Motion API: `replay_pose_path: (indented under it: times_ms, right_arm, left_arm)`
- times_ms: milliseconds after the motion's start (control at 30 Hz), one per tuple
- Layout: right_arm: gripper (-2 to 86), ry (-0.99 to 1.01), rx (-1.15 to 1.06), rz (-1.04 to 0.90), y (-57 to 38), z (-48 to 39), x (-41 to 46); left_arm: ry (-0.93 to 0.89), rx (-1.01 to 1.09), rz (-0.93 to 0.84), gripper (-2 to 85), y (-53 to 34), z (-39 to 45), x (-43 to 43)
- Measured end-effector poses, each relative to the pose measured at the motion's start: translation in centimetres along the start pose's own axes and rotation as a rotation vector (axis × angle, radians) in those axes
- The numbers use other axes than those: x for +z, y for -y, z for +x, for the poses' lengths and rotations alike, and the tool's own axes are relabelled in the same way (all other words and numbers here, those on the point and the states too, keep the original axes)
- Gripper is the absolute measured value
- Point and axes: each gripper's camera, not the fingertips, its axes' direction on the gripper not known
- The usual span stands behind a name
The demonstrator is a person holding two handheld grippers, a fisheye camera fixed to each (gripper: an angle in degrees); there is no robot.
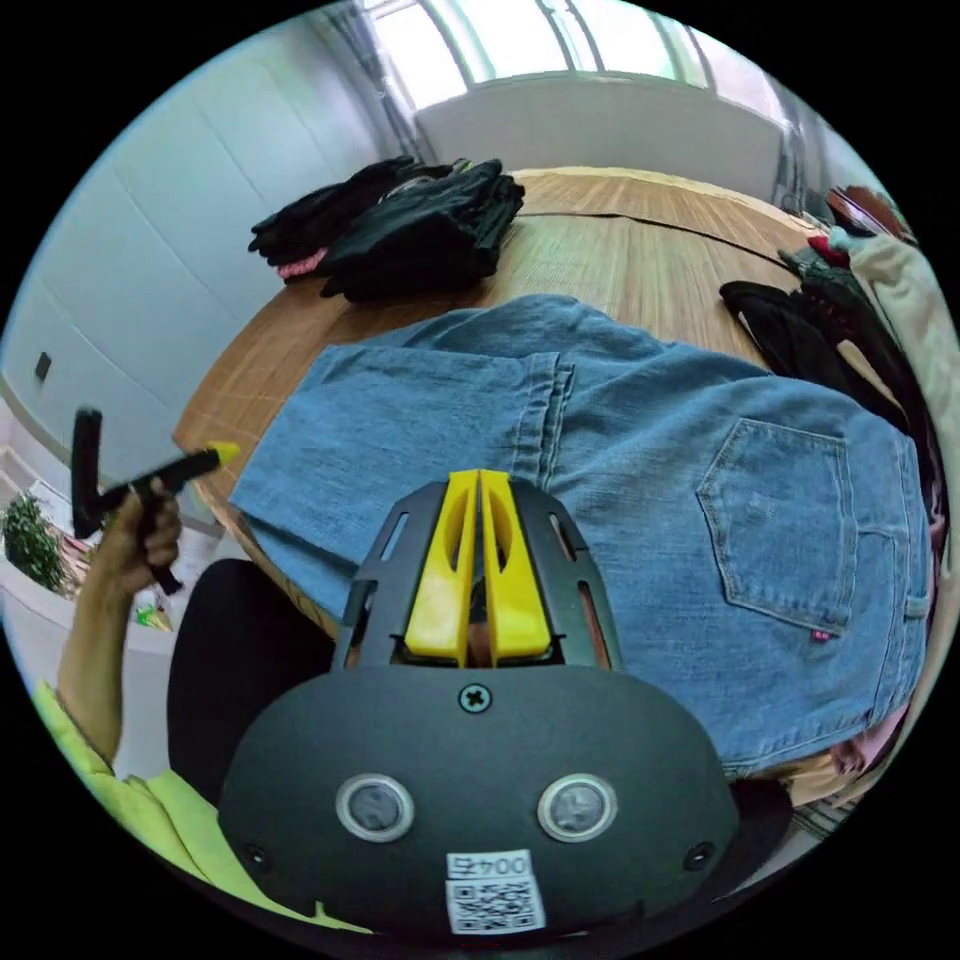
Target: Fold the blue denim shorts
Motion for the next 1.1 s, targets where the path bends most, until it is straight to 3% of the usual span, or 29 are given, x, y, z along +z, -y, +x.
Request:
replay_pose_path:
  times_ms: [67,267,400,567,867,1100]
  right_arm:
    - [0.8,0.038,0.042,0.080,-1.0,-0.7,-1.6]
    - [5.0,0.080,-0.132,0.178,-4.3,-7.9,-4.6]
    - [7.1,0.063,-0.323,0.189,-6.2,-14.3,-3.8]
    - [9.0,-0.052,-0.594,0.137,-6.9,-22.6,-0.3]
    - [11.6,-0.073,-0.854,0.025,-4.5,-28.4,4.1]
    - [6.6,-0.096,-0.874,-0.046,-3.6,-28.3,6.0]
  left_arm:
    - [0.108,0.030,-0.134,0.6,-1.6,-0.3,2.8]
    - [-0.023,-0.079,0.052,0.3,-4.8,-3.7,-0.9]
    - [-0.092,-0.286,0.204,0.3,-10.2,-8.5,-3.5]
    - [-0.241,-0.427,0.288,0.3,-15.3,-12.7,-3.6]
    - [-0.300,-0.480,0.245,0.5,-16.6,-17.1,-3.8]
    - [-0.355,-0.489,0.249,2.5,-17.3,-18.8,-4.1]
